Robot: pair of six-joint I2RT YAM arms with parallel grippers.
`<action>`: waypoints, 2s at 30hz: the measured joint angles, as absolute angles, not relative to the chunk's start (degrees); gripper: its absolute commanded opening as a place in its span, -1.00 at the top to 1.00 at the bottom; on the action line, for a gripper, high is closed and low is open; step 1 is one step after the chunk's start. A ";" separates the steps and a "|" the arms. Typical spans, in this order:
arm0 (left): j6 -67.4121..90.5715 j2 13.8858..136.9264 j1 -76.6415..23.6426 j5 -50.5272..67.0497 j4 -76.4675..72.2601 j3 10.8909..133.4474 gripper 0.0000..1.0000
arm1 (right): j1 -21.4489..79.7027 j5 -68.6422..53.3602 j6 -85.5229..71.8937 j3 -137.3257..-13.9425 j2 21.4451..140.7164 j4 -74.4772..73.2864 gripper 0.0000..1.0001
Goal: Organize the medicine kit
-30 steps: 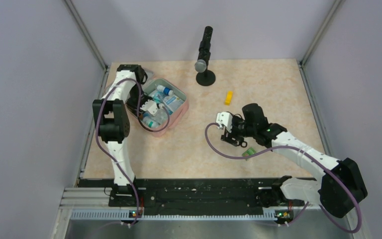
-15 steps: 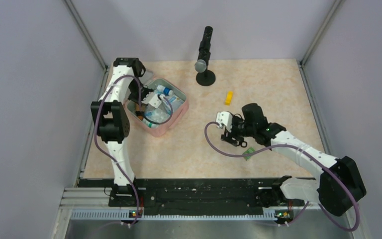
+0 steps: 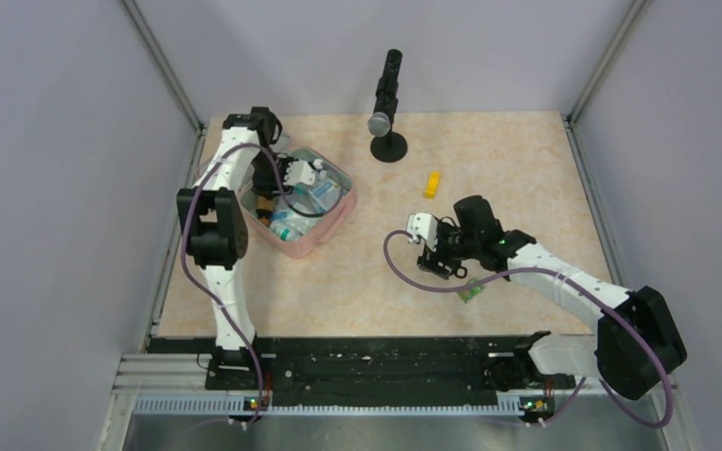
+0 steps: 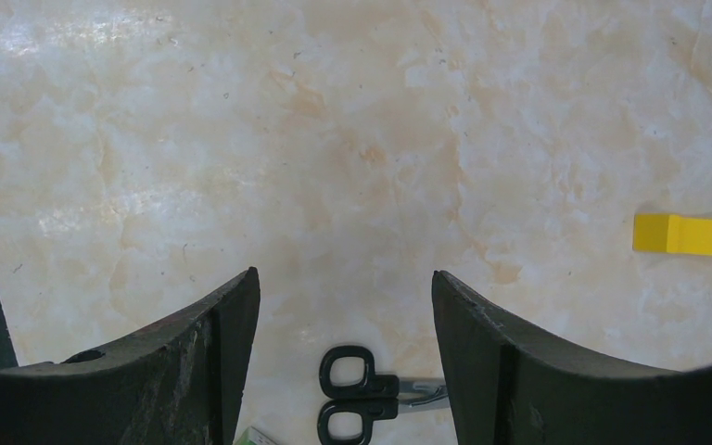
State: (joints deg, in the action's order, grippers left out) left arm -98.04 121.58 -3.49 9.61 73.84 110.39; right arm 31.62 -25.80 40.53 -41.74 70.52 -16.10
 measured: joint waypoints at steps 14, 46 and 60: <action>-17.93 118.80 -3.81 3.01 62.41 106.91 -0.21 | 31.24 -25.71 39.18 -41.65 69.04 -14.13 -0.35; 5.98 123.09 0.84 -3.66 56.38 104.57 0.16 | 31.22 -26.63 37.19 -39.70 67.07 -12.36 -0.36; 8.75 121.32 1.91 1.02 56.01 103.07 0.71 | 31.07 -26.65 36.77 -39.70 67.09 -11.90 -0.37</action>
State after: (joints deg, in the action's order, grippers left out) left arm 8.75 121.32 1.91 1.02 56.01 103.07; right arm 31.07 -26.65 36.77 -39.70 67.09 -11.90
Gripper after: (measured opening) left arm 0.441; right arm 0.684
